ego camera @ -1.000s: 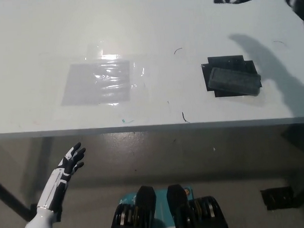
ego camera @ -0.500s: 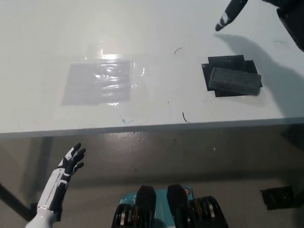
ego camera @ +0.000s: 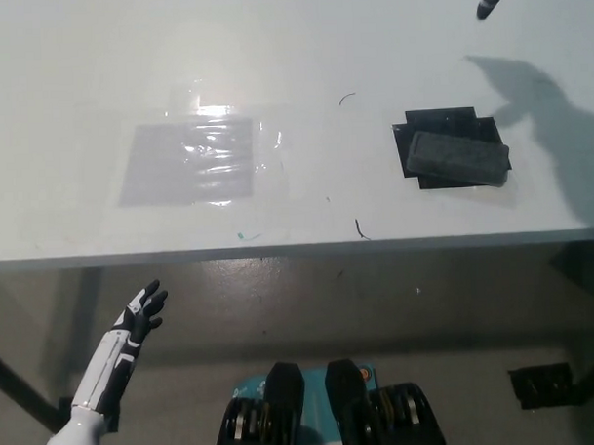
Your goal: A whiteboard eraser is kept on the black marked spot on the table infront of the robot and the robot uses its right hand to swipe it back and forth on the table twice to clean it
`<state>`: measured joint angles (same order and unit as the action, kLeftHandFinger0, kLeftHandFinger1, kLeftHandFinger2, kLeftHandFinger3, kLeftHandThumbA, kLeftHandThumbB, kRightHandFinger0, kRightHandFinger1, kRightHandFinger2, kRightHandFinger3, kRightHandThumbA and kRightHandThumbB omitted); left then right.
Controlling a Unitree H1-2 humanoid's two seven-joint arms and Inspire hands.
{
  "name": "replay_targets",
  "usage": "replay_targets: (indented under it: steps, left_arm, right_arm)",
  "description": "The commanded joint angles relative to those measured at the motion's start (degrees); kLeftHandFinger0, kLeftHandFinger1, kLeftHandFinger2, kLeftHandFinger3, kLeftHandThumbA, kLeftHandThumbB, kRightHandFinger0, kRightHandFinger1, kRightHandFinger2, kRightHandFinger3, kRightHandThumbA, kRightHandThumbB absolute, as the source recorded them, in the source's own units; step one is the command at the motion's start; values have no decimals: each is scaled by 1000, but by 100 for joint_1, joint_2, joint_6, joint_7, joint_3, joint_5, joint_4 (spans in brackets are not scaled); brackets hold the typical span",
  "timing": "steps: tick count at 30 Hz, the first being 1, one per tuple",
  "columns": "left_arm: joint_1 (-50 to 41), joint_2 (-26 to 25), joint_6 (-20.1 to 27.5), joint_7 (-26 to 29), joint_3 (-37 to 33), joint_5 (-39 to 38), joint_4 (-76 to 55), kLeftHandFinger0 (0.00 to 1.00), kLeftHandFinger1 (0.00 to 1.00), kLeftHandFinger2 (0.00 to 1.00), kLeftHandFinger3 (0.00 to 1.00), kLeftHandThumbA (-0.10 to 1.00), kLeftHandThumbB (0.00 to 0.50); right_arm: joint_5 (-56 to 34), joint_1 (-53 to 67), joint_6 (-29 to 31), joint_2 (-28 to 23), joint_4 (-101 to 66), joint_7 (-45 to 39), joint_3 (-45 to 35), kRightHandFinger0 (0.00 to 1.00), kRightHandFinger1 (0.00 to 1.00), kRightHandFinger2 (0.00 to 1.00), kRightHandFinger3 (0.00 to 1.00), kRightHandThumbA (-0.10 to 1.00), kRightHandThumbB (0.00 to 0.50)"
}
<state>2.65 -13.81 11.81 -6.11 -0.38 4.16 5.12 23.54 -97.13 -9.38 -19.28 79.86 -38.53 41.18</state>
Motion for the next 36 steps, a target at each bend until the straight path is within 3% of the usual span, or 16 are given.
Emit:
replay_targets:
  steps: [1, 3, 4, 6, 9, 11, 13, 15, 22, 24, 25, 27, 28, 31, 35, 36]
  left_arm:
    - [-63, -165, 297, -47, -69, 226, -255, 1000, 1000, 1000, 1000, 1000, 423]
    - [-76, -160, 301, -38, -67, 223, -267, 1000, 1000, 1000, 1000, 1000, 417]
    - [-88, -157, 270, -45, -58, 202, -298, 1000, 1000, 1000, 1000, 1000, 415]
    - [-93, -169, 270, -42, -54, 236, -313, 1000, 1000, 1000, 1000, 1000, 413]
    - [-89, -163, 309, -53, -25, 170, -305, 1000, 1000, 1000, 1000, 1000, 412]
    - [-82, -153, 326, -79, -40, 147, -311, 1000, 1000, 1000, 1000, 1000, 408]
    - [-93, -150, 284, -100, -41, 134, -348, 1000, 1000, 1000, 1000, 1000, 407]
    - [-103, -153, 260, -99, -35, 152, -374, 1000, 1000, 1000, 1000, 1000, 413]
    - [-107, -170, 321, -95, -24, 154, -373, 1000, 1000, 1000, 1000, 1000, 409]
    - [-113, -183, 298, -102, -28, 173, -391, 1000, 1000, 1000, 1000, 1000, 406]
    - [-108, -189, 295, -85, -39, 234, -413, 1000, 1000, 1000, 1000, 1000, 403]
    - [-105, -193, 285, -93, -41, 229, -419, 1000, 1000, 1000, 1000, 1000, 402]
    - [-101, -194, 272, -102, -39, 214, -409, 1000, 1000, 1000, 1000, 1000, 406]
    - [-104, -187, 244, -83, -31, 225, -398, 1000, 1000, 1000, 1000, 1000, 419]
    - [-117, -204, 249, -106, -45, 216, -401, 1000, 1000, 1000, 1000, 1000, 417]
    - [-108, -211, 251, -104, -50, 233, -407, 1000, 1000, 1000, 1000, 1000, 412]
  right_arm:
    - [339, -505, 79, 124, 68, -88, 58, 1000, 1000, 1000, 1000, 1000, 415]
    - [405, -379, 41, 225, 75, 110, 70, 1000, 1000, 1000, 1000, 1000, 440]
    - [324, -243, 19, 309, 93, 236, -37, 1000, 1000, 1000, 1000, 1000, 407]
    - [349, -133, -84, 398, 107, 392, -63, 1000, 1000, 1000, 1000, 1000, 447]
    - [344, 55, -138, 561, 154, 351, -110, 1000, 1000, 1000, 1000, 1000, 396]
    - [456, 161, -134, 645, 204, 169, -21, 1000, 1000, 1000, 1000, 1000, 387]
    - [476, 275, -76, 715, 226, 157, -41, 1000, 1000, 1000, 1000, 1000, 331]
    - [562, 410, -234, 770, 262, 235, 11, 1000, 1000, 1000, 1000, 1000, 361]
    - [800, 728, -198, 765, 297, 349, 128, 1000, 1000, 1000, 1000, 1000, 366]
    - [834, 762, -88, 745, 293, 321, 142, 1000, 1000, 1000, 1000, 1000, 342]
    - [664, 780, -162, 705, 326, 81, -21, 1000, 1000, 1000, 1000, 1000, 291]
    - [652, 786, -144, 681, 335, -12, -48, 1000, 1000, 1000, 1000, 1000, 267]
    - [761, 789, -214, 663, 345, 64, 37, 1000, 1000, 1000, 1000, 1000, 316]
    - [924, 769, -500, 622, 362, 419, 147, 1000, 1000, 1000, 1000, 1000, 396]
    - [882, 782, -466, 500, 359, 441, 62, 1000, 1000, 1000, 1000, 1000, 383]
    - [861, 797, -249, 445, 340, 468, 31, 1000, 1000, 1000, 1000, 1000, 336]
